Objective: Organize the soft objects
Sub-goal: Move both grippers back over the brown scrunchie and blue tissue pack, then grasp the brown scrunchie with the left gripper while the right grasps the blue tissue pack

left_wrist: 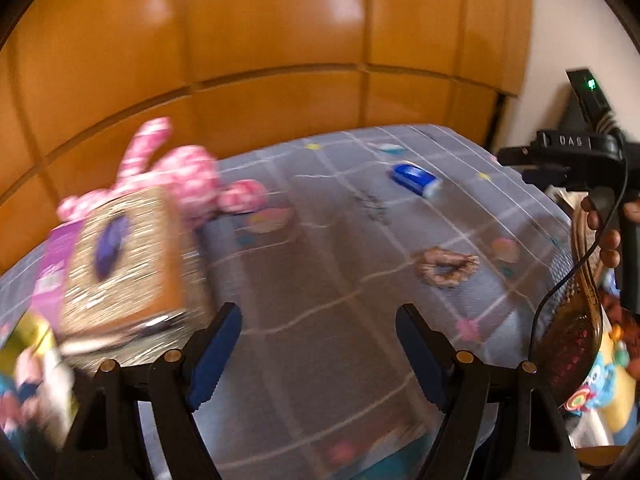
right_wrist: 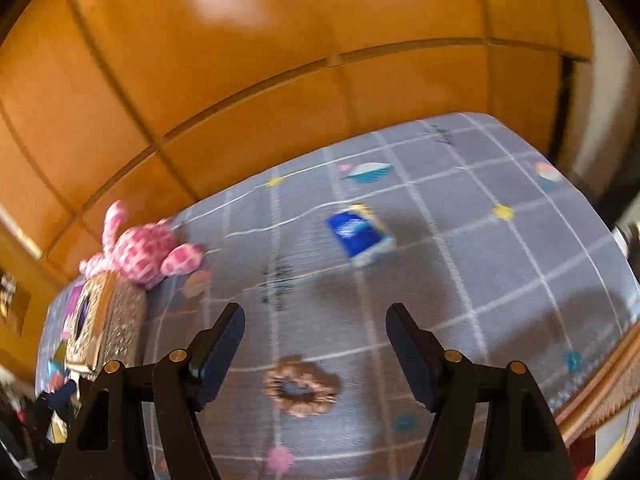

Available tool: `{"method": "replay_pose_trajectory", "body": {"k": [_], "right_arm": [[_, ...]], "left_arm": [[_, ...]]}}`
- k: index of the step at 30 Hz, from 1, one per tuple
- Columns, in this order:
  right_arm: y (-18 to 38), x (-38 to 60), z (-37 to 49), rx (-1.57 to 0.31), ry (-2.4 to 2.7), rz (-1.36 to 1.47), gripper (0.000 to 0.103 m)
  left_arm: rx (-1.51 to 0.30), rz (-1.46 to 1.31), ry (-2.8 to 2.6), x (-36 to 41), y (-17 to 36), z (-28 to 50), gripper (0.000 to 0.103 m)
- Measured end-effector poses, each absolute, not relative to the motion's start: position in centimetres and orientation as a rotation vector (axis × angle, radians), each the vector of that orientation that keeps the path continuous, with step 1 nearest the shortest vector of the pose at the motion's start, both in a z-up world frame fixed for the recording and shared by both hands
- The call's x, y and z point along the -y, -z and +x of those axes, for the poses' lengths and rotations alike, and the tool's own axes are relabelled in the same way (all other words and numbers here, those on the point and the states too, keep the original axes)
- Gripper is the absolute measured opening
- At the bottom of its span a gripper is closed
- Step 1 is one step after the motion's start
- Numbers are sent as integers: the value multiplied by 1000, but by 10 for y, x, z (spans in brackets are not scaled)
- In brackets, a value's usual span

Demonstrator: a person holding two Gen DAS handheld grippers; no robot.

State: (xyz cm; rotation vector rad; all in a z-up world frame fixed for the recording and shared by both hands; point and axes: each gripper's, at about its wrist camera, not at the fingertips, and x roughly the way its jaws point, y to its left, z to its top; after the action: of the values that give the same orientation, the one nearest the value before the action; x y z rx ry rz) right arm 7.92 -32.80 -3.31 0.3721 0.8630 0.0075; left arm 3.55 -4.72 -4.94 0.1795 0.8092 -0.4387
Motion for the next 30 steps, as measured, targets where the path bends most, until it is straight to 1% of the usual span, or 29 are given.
{"method": "replay_pose_trajectory", "body": {"k": [5,7,9,12,18,19,20,21,22,23,25,30], "right_arm": [[41,347,68,-883,25,389,74],[43,350,67,-889,22,395,74],[45,352,67,-893,20,405,74],[46,358,67,-894,15,421,74],[50,364,78,-908,19,440,74],[51,366,82,-911,24,442,74],[51,367,84,-912,28,443,74],[52,369,88,-915,34,443,74],[53,370,92,-918,35,441,74],[54,370,96,-923,36,439,74],[59,372,108,-945,40,432,74],[77,375,142,-998,48,435,74]], "left_arm": [[-844,239,591,107,68,52,81],[-850,260,630,129,75,55,89],[-852,269,670,145,81,58,94],[-880,293,702,171,94,67,94],[-933,330,711,199,119,89,94],[-937,321,709,201,122,93,92],[-944,301,717,202,124,96,88],[-965,268,741,202,127,100,69],[-993,248,757,200,131,103,46],[-1016,236,760,199,134,105,39],[-988,216,761,193,133,103,23],[-996,146,754,163,132,95,21]]}}
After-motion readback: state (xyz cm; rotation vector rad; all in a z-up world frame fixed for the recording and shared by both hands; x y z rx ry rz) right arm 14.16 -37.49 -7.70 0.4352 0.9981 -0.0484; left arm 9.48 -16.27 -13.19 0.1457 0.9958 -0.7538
